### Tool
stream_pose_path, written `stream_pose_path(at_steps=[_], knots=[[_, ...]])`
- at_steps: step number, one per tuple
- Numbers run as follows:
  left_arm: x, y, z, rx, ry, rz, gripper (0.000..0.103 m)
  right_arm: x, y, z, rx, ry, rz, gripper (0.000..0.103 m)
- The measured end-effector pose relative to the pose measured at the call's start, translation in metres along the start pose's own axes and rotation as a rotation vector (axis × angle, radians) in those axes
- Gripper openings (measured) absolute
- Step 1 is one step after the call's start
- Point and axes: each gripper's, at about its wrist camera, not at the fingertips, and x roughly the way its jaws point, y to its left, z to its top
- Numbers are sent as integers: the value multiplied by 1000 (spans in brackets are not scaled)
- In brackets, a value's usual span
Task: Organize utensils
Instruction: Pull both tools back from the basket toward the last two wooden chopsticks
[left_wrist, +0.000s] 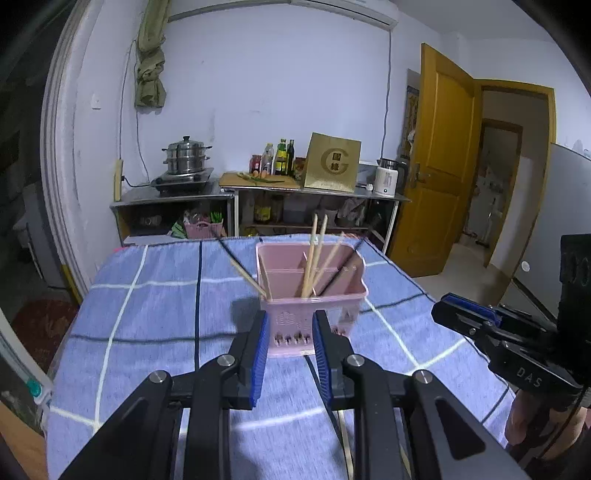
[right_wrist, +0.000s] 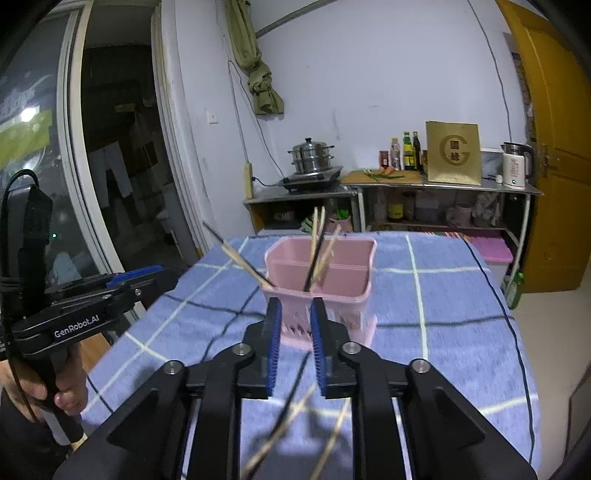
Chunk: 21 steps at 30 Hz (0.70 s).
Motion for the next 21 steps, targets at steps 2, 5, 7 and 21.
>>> stream_pose_path(at_steps=[2,5,7,21], knots=[[-5,-4,-14,2,0,15,23,-5,1,-9,-3,5,-8,27],[-8,-9,-32,-5,8,19,23,-12,2,-24,0,15,-21,27],[-11,-11,-43,-11,11,25,23,-16,3,-32,-2,21,-34,27],[-2,-22,-88,-6,70,54,23,-10,4,-73,0,100,-64,28]])
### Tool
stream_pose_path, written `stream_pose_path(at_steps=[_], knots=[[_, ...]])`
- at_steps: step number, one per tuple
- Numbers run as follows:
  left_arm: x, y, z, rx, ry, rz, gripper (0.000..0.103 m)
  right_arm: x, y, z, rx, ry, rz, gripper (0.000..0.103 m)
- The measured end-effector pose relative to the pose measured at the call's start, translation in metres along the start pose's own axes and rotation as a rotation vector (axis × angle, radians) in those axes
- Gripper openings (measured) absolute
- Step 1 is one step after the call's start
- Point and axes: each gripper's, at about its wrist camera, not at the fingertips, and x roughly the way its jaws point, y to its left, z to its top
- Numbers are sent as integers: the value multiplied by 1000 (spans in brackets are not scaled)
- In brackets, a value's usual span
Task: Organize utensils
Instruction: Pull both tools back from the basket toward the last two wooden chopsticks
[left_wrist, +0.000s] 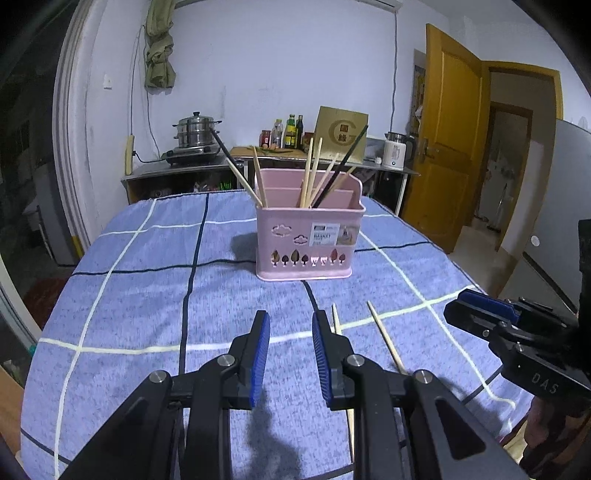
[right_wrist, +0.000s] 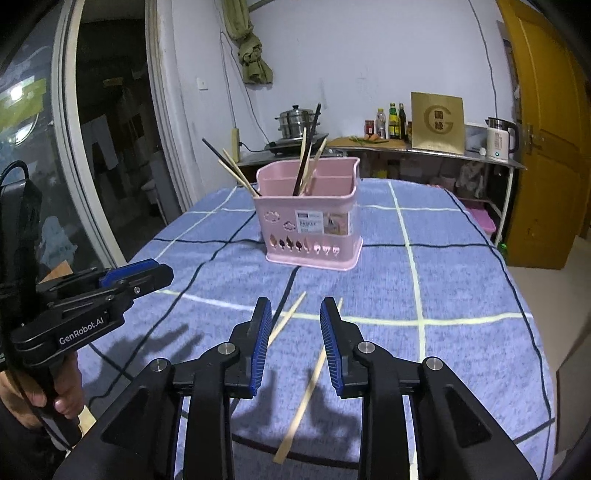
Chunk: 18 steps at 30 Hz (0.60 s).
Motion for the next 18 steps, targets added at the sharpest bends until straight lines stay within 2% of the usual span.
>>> stream_pose_path(at_steps=[9,18], knots=[[25,-4,-9,11,75,-26,23,15,-4,-10,7,49,-24,28],[71,-15,-7,30,192,-88,23,52,-17,-14,21,162,-58,28]])
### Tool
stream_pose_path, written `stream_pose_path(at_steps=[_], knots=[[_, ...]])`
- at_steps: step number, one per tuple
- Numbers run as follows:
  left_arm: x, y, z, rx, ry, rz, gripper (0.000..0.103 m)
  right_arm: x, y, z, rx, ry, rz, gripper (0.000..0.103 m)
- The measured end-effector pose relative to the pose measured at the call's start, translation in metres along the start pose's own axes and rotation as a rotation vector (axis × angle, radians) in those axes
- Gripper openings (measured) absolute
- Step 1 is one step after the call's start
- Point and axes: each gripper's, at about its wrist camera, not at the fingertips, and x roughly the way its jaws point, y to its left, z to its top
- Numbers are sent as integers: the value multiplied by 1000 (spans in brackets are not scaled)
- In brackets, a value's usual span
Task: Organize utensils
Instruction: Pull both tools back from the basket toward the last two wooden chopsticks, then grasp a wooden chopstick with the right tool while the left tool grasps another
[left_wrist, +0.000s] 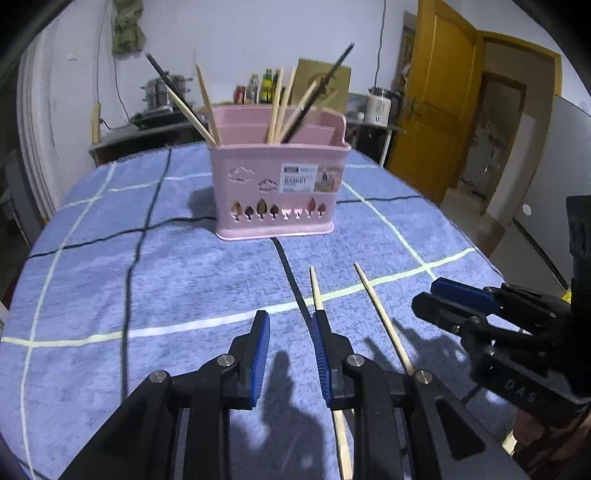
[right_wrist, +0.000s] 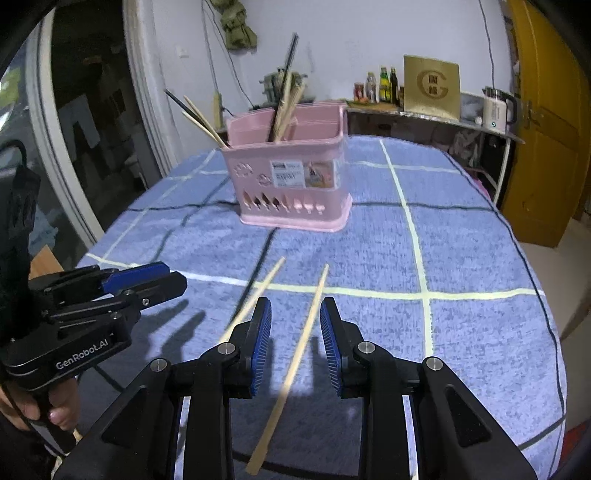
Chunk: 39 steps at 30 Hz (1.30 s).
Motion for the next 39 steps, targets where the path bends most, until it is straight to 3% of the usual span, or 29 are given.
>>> stream_pose_path(at_steps=[7,17,20,29,33,39], knots=[[38,-1,11,-4,84,-55,23,24,-10,3,26,63,6,28],[69,-2,12,-2,155,-82,23,47,-8,7,5,129,0,18],[73,-5,13,16,152,-79,23,54,-8,6,0,150,-12,13],[75,-8,13,74,140,-60,26,53,-18,4,-3,158,-16,11],[75,-1,12,71,143,-18,11,53,-23,5,6,162,-19,11],[79,0,18,53,164,-25,11,58,-25,13,17,175,-35,11]])
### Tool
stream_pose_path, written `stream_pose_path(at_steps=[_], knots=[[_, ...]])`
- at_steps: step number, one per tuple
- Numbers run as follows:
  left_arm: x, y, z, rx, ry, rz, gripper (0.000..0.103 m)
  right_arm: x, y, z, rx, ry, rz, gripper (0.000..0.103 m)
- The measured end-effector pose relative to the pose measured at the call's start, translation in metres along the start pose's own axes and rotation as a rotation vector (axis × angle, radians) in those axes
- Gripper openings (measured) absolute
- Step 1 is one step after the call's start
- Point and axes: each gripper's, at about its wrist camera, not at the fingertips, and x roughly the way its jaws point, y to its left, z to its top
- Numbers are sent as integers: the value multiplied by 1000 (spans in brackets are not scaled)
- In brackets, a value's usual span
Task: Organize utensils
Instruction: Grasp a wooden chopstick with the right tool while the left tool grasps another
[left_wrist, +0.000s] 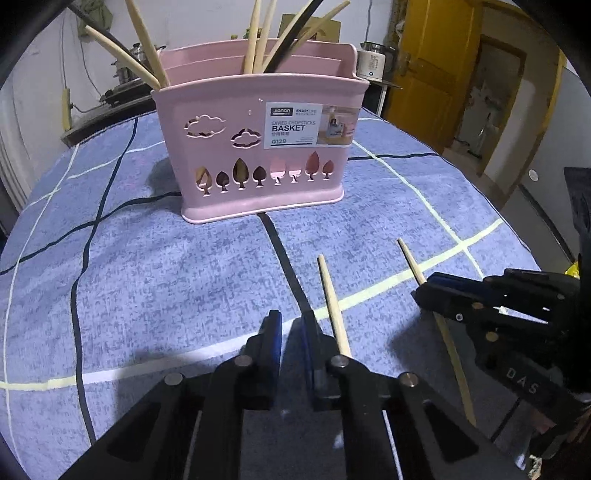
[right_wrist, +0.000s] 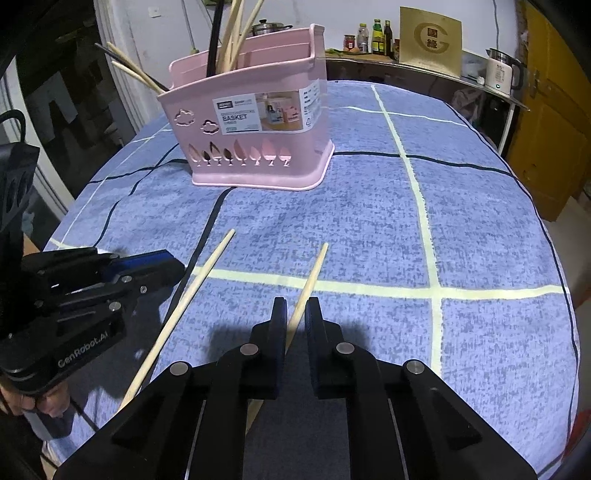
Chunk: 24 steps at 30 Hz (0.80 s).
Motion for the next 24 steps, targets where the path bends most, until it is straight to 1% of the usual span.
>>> stream_pose_path(at_steps=[3,4,6,8,10,14,18,21,22,24], knots=[[0,4,3,-40,8,-69,11,1,-2,2,4,-1,3,11],[0,4,4,-47,7,-78,11,1,-3,2,4,-1,2,11],[0,2,5,-46,4,-80,13,1,-4,2,0,-1,-1,11],[2,-1,7,-41,10,-84,17,0,-6,2,-4,-1,3,11],[5,-5,8,-36,18,-90,19,0,-9,1,-5,-1,11,11],[9,-14,10,-14,19,-81,22,-1,-13,1,-6,3,23,10],[13,-22,12,16,13,-50,22,1,-14,5,-3,10,21,10],[17,-29,14,57,6,-18,21,4,-14,10,-1,16,13,10],[17,-31,14,70,5,-5,21,5,-13,11,-3,16,10,10],[18,-34,14,90,3,22,14,6,-11,12,-11,17,3,10]])
